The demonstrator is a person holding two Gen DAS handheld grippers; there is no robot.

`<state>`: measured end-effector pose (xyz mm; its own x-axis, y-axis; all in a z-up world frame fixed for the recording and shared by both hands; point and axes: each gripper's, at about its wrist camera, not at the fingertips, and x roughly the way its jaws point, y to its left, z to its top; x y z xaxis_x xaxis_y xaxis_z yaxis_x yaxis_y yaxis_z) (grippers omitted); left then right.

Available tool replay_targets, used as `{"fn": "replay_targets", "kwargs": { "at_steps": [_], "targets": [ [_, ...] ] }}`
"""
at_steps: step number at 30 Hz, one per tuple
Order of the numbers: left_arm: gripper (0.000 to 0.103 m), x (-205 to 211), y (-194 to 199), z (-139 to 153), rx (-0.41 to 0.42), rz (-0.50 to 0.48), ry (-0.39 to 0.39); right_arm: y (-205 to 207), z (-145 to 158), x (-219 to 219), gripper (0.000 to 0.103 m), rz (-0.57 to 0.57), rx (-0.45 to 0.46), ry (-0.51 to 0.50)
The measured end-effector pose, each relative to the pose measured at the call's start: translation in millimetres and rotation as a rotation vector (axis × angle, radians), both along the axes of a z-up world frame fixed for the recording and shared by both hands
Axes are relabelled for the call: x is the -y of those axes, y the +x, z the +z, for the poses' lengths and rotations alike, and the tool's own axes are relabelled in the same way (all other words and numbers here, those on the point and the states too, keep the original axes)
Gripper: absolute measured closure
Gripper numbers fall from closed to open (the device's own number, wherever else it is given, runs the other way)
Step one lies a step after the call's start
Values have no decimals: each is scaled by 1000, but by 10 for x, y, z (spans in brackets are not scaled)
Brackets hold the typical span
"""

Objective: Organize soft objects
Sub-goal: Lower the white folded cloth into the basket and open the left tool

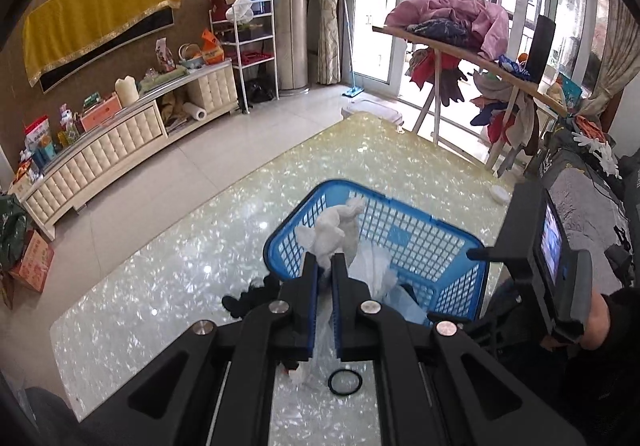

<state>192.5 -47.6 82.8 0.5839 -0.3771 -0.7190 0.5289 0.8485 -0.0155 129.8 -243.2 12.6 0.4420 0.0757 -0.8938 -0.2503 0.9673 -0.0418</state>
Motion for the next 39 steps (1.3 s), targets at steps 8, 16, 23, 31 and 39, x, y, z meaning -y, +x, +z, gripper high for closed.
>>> {"fn": "replay_targets", "kwargs": {
  "at_steps": [8,16,23,31,39],
  "targets": [
    [98,330,238,-43,-14,-46,9,9,54,167,8,-27,13,12],
    [98,684,382,-324,-79,-114,29,97,-4,331,8,-56,3,21],
    [98,915,524,-636,-159,-161,58,192,-50,444,8,-63,1,49],
    [98,1114,754,-888,-218,-172,78,235,-79,496,8,-56,2,68],
    [98,1275,962,-1049,-256,-164,92,304,-108,565,8,-66,0,89]
  ]
}}
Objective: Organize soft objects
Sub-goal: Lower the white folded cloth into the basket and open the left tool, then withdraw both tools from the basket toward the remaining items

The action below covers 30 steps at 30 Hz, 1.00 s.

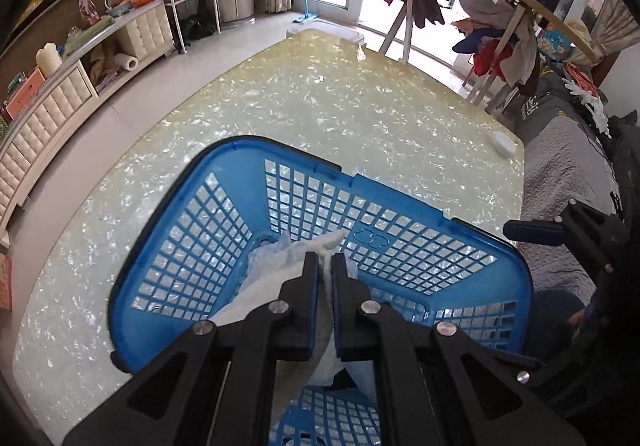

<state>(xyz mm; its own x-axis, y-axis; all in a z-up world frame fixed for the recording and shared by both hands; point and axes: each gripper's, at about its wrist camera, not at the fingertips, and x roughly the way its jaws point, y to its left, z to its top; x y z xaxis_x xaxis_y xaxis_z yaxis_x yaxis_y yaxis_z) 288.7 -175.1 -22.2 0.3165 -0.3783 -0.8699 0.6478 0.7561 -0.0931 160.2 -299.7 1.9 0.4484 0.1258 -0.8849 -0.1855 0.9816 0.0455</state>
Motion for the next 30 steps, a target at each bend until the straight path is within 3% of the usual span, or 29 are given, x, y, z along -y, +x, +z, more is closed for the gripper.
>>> {"fn": "replay_targets", "kwargs": {
  "at_steps": [6,12,21,23,25,30],
  "targets": [
    [98,119,29,-185,-23,-26,19,29,-52,39,8,-6,-12,-2],
    [98,183,101,-115,-16,-32,-19,42,-79,76,8,-27,-23,5],
    [98,171,82,-268,-48,-32,14,37,-97,63,8,-25,-32,5],
    [88,162,86,-261,-48,-26,18,36,-97,69,8,-28,-33,9],
    [50,148,87,-253,-56,-19,16,34,-94,69,8,-30,-32,11],
    [37,106,34,-222,-45,-20,36,29,-86,75,8,-31,-32,12]
  ]
}}
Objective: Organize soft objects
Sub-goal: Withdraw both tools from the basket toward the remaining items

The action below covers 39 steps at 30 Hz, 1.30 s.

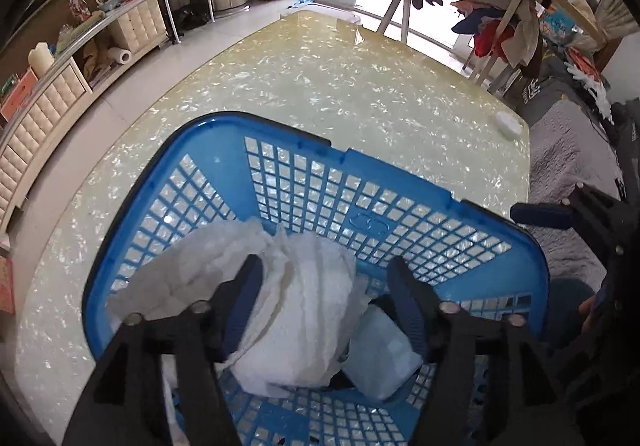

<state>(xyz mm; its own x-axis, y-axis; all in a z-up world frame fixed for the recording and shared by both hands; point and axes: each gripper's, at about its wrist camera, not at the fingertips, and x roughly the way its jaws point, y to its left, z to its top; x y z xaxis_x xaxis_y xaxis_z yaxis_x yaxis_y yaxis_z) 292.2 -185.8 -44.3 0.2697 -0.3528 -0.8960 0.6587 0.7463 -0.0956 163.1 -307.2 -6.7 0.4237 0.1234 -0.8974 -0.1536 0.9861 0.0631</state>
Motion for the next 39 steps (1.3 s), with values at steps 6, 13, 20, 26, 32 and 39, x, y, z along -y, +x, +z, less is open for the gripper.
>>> {"fn": "replay_targets", "kwargs": {
  "at_steps": [6,13,20,26,32,39],
  "targets": [
    [27,-101,-133,127,22,-12,-1,-48,30,2,8,-10,0,7],
    [12,-273,-355,282,51,7,3,-138,159,-52,8,-5,18,8],
    [11,-472,-650,443,94,13,-6,-237,306,-133,8,8,42,5],
    [0,-652,-882,523,120,22,-20,-343,411,-247,8,29,64,-4],
    [0,-911,-1092,594,136,50,-40,-436,484,-409,8,57,80,-14],
    [0,-1253,-1280,576,119,86,-64,-534,501,-721,8,103,90,-11]
  ]
}}
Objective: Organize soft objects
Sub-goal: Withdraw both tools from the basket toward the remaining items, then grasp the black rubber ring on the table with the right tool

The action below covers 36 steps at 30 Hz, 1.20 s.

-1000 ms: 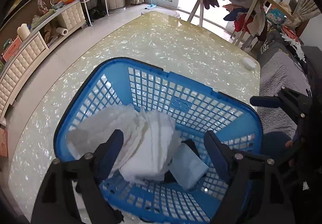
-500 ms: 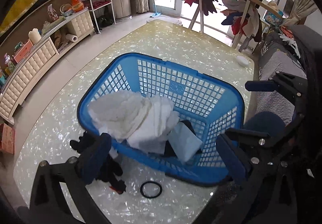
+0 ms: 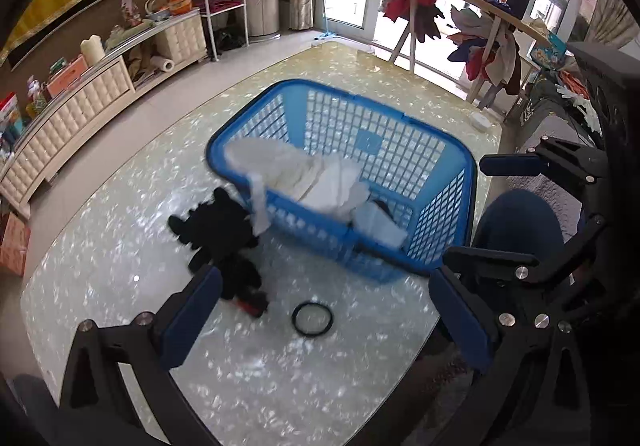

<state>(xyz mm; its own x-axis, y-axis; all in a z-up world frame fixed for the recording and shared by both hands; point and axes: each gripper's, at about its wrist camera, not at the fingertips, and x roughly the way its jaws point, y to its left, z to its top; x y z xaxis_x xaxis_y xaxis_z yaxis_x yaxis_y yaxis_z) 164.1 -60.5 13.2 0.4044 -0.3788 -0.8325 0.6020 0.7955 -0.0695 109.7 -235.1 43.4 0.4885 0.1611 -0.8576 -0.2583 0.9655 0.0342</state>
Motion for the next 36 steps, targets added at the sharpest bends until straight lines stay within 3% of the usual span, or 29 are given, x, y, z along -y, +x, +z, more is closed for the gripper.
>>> {"fn": "replay_targets", "kwargs": {
  "at_steps": [14,21,33,36],
  "targets": [
    [0,-803,-228,-181,-61,96,14,-94,-257,-750,8,155,-38,-8],
    [0,-1109,-260,-304,-89,125,16,-84,-398,-988,8,174,-54,-9],
    [0,-1409,-90,-563,-138,143,39,-64,-676,-1305,8,231,-125,-14],
    [0,-1446,-55,-657,-137,131,70,-35,-793,-1356,15,251,-157,-10]
  ]
}}
